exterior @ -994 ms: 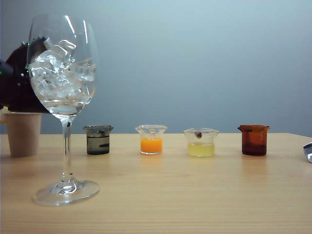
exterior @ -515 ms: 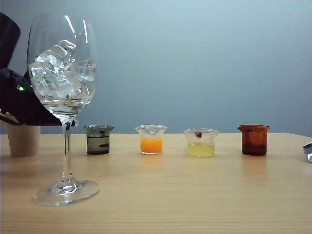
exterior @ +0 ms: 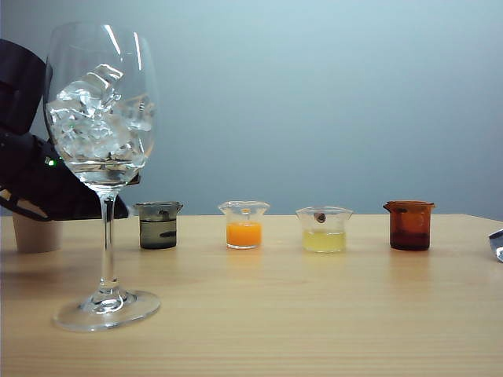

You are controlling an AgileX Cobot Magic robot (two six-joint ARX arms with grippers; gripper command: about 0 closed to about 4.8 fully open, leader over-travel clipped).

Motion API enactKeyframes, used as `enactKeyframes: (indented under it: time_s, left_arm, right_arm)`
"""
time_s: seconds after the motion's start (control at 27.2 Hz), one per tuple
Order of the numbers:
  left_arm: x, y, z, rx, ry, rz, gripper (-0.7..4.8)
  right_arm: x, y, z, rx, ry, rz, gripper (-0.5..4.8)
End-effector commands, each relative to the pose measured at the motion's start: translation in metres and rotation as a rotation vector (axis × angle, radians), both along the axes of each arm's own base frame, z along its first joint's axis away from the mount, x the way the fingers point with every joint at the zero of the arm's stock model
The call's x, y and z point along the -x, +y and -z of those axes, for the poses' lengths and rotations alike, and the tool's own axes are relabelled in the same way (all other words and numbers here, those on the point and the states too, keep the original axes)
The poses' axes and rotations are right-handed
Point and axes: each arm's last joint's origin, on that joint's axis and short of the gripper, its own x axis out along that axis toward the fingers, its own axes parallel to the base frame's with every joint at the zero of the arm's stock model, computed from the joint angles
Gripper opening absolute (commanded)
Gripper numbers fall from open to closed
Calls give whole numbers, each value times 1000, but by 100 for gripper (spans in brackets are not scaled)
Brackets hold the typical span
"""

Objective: Pick up the first measuring cup from the left, pour the coconut rum inside into the goblet, and finally put the measuring cup back in its original place.

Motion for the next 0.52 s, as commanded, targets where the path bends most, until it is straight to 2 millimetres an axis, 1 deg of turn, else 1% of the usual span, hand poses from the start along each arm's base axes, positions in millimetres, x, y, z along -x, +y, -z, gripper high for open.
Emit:
enactKeyframes:
  time_s: [0.04, 0.15, 0.22, 0.29, 0.52]
  left_arm:
    - [-1, 0, -2, 7, -19, 1, 246]
    - [-1, 0, -2, 23, -14, -6, 350]
    - [-1, -1, -1, 31, -9, -9, 431]
    - [-1, -1, 1, 49, 1, -14, 476]
    - [-4, -3, 10, 64, 8, -19, 477]
  right_arm:
    - [0, 0, -3, -12, -14, -3, -3]
    - [0, 0, -3, -12, -15, -3, -3]
    - [0, 0, -3, -12, -15, -3, -3]
    - [0, 0, -3, -12, -14, -3, -3]
    - [0, 0, -3, -12, -14, -4, -3]
